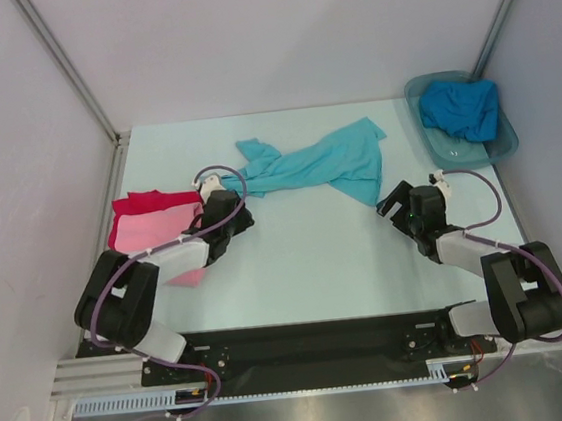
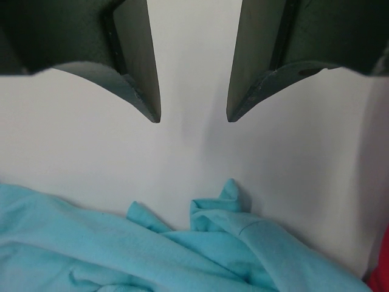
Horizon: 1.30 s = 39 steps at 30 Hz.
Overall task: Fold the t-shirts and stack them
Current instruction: Flatten the tshirt out
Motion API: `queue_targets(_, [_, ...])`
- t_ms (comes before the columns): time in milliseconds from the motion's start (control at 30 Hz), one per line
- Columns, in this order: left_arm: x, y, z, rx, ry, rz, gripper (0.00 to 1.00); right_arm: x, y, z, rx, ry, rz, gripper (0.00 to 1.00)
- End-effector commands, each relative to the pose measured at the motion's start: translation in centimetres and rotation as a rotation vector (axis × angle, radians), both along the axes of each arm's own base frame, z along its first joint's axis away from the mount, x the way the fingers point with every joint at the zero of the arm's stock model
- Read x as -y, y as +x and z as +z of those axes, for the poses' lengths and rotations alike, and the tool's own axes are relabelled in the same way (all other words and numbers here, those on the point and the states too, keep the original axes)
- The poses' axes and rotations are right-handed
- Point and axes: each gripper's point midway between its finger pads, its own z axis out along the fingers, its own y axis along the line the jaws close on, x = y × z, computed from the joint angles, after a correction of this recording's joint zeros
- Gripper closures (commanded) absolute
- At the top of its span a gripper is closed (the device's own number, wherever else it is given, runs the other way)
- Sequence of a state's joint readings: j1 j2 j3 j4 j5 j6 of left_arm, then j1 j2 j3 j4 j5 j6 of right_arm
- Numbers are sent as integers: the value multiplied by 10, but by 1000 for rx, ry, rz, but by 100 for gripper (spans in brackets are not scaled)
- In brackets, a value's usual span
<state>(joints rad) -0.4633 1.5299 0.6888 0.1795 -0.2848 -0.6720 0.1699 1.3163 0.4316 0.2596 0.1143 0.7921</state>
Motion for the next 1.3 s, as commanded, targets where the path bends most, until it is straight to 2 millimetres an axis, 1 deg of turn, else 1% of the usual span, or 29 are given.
queue_targets(0, [-1, 18, 9, 75, -1, 29, 47, -9, 16, 19, 98, 10, 22, 5])
queue_targets(167, [0, 27, 5, 87, 10, 35, 46, -13, 14, 17, 94, 18, 42, 5])
queue_targets(233, [-2, 30, 0, 78, 10, 56, 44, -14, 12, 17, 95, 25, 51, 5])
queue_targets(300, [-6, 33, -5, 64, 5, 68, 43, -14, 10, 15, 92, 23, 52, 6])
queue_targets(367, [-8, 35, -6, 62, 12, 77, 43, -14, 8, 15, 96, 28, 55, 6])
queue_targets(400, [-9, 37, -3, 72, 19, 82, 43, -13, 7, 14, 94, 31, 51, 6])
queue_targets(467, [-11, 39, -6, 65, 38, 83, 43, -15, 8, 15, 97, 42, 54, 6])
queue_targets(567, [-14, 47, -4, 68, 38, 89, 43, -18, 9, 17, 106, 60, 62, 7])
queue_targets(633, [-14, 56, 1, 81, 37, 85, 43, -19, 8, 17, 108, 67, 65, 7])
queue_targets(667, [-15, 58, -4, 71, 46, 82, 43, -20, 8, 17, 110, 68, 66, 7])
queue_targets(700, [-12, 66, 3, 84, 42, 79, 43, -20, 8, 18, 111, 68, 68, 7])
queue_targets(733, [-11, 68, 1, 79, 50, 71, 44, -20, 8, 18, 113, 66, 71, 7])
queue_targets(767, [-10, 68, -5, 60, 60, 66, 44, -18, 8, 19, 114, 69, 67, 7])
queue_targets(800, [-9, 72, -3, 64, 58, 66, 44, -18, 7, 19, 115, 71, 68, 7])
queue_targets(967, [-8, 74, -5, 60, 63, 63, 45, -14, 7, 21, 125, 80, 60, 8])
queue_targets(1067, [-9, 72, -4, 60, 59, 64, 45, -17, 9, 22, 126, 95, 66, 7])
queue_targets(1100, [-10, 69, -6, 54, 60, 67, 45, -18, 11, 23, 131, 96, 67, 7])
queue_targets(1133, [-9, 67, -3, 58, 51, 69, 45, -18, 14, 25, 138, 101, 64, 8])
queue_targets(1167, [-11, 66, -2, 58, 51, 70, 45, -19, 15, 23, 131, 104, 63, 8])
queue_targets(1200, [-12, 62, -3, 52, 55, 73, 45, -20, 20, 27, 143, 109, 63, 8])
queue_targets(1233, [-12, 61, 0, 55, 50, 74, 45, -26, 23, 27, 143, 125, 85, 8])
queue_targets(1267, [-14, 60, -1, 52, 53, 77, 45, -27, 24, 21, 124, 129, 86, 8])
